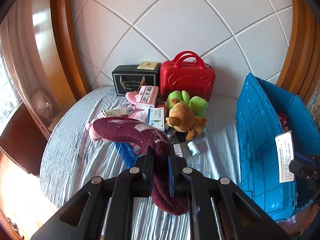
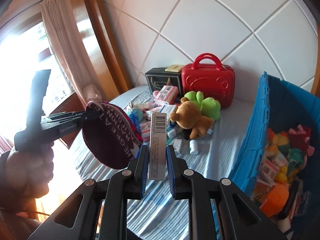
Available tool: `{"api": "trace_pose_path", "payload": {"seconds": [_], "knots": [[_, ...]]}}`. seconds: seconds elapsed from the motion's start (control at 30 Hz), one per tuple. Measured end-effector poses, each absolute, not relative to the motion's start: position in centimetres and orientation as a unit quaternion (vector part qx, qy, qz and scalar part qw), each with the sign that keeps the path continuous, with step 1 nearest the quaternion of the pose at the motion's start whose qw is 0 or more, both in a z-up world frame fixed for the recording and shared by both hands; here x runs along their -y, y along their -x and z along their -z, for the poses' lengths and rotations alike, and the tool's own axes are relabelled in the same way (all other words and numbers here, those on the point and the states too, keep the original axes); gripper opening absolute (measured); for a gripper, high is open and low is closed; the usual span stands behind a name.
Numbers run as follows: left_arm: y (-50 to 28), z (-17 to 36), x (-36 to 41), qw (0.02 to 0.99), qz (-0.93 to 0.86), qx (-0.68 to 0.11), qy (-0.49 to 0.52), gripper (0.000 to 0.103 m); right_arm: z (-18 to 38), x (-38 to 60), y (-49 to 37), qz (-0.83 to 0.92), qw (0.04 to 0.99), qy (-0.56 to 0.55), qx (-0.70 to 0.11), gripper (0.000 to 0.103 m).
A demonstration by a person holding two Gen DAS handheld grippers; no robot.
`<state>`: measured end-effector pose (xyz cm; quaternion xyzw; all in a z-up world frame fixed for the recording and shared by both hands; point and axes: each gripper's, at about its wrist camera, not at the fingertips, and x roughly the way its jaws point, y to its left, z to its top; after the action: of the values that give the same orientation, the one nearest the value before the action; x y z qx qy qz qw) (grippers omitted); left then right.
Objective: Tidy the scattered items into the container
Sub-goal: 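Lift and carry the knit hat and white strip box over the blue crate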
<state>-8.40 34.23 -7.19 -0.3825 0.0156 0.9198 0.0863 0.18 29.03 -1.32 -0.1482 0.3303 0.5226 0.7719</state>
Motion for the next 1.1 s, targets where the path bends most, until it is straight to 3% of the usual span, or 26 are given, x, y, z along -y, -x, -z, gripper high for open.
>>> {"api": "trace_pose_path", "payload": {"seconds": [0.63, 1.1], "knots": [[8.3, -1.8, -48.2, 0.228, -0.927, -0.067, 0.291, 0.011, -3.5, -18.7, -4.0, -0.433, 0.848, 0.121, -0.281, 0.017], [5.9, -6.4, -60.5, 0.350, -0.897, -0.116, 0.244, 0.011, -4.0, -11.2, -7.3, -0.349, 0.890, 0.080, -0.282, 0.017]]}}
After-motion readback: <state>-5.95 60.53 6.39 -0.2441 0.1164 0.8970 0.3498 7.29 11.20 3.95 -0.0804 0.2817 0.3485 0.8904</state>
